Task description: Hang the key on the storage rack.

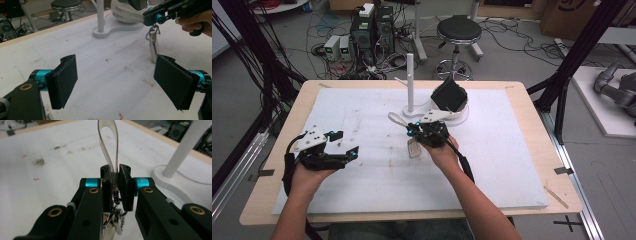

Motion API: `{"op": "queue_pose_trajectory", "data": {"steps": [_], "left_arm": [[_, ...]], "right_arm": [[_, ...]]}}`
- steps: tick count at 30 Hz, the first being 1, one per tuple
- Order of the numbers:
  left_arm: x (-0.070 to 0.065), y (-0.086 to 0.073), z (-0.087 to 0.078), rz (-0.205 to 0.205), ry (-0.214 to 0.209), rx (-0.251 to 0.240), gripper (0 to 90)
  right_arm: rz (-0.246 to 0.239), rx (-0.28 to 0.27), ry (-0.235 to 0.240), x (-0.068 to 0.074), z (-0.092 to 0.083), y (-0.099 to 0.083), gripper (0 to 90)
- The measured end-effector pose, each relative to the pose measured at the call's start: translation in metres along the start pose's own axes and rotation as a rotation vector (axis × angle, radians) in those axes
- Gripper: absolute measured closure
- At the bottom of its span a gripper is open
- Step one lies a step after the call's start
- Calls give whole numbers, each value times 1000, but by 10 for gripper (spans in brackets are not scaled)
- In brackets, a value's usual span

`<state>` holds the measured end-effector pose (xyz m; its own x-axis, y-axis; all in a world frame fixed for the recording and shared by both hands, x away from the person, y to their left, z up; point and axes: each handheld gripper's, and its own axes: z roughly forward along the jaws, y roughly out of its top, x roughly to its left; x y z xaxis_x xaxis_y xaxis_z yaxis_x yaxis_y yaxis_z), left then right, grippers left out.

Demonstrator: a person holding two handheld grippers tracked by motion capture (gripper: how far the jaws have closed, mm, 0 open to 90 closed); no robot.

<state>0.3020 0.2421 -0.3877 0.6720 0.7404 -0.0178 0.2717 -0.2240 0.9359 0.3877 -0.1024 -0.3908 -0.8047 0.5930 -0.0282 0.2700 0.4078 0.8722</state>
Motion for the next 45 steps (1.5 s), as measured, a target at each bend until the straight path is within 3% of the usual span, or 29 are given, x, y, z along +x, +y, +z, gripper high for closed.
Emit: {"op": "queue_pose_trajectory", "data": {"steps": [5, 9, 18, 25, 27, 33, 45], "left_arm": [[1, 5, 12, 16, -2, 9, 192], [3, 6, 14, 17, 8, 4, 192], [3, 6, 14, 13, 15, 2, 192], [0, 7, 13, 29, 9, 12, 192], [-1, 8, 13, 36, 10, 17, 192], [-1, 9, 14, 38, 7, 18, 192], [0, 8, 14, 38, 9, 25, 192]], "right_arm": [[14, -58, -41, -11, -10, 6, 827], [42, -85, -76, -23, -18, 12, 827], [43, -164, -138, -37, -34, 38, 828], [30, -180, -178, -41, -38, 54, 828], [4, -186, -205, -42, -38, 61, 828], [-9, -170, -228, -46, -35, 71, 828], [-10, -127, -257, -52, -21, 71, 827]]}}
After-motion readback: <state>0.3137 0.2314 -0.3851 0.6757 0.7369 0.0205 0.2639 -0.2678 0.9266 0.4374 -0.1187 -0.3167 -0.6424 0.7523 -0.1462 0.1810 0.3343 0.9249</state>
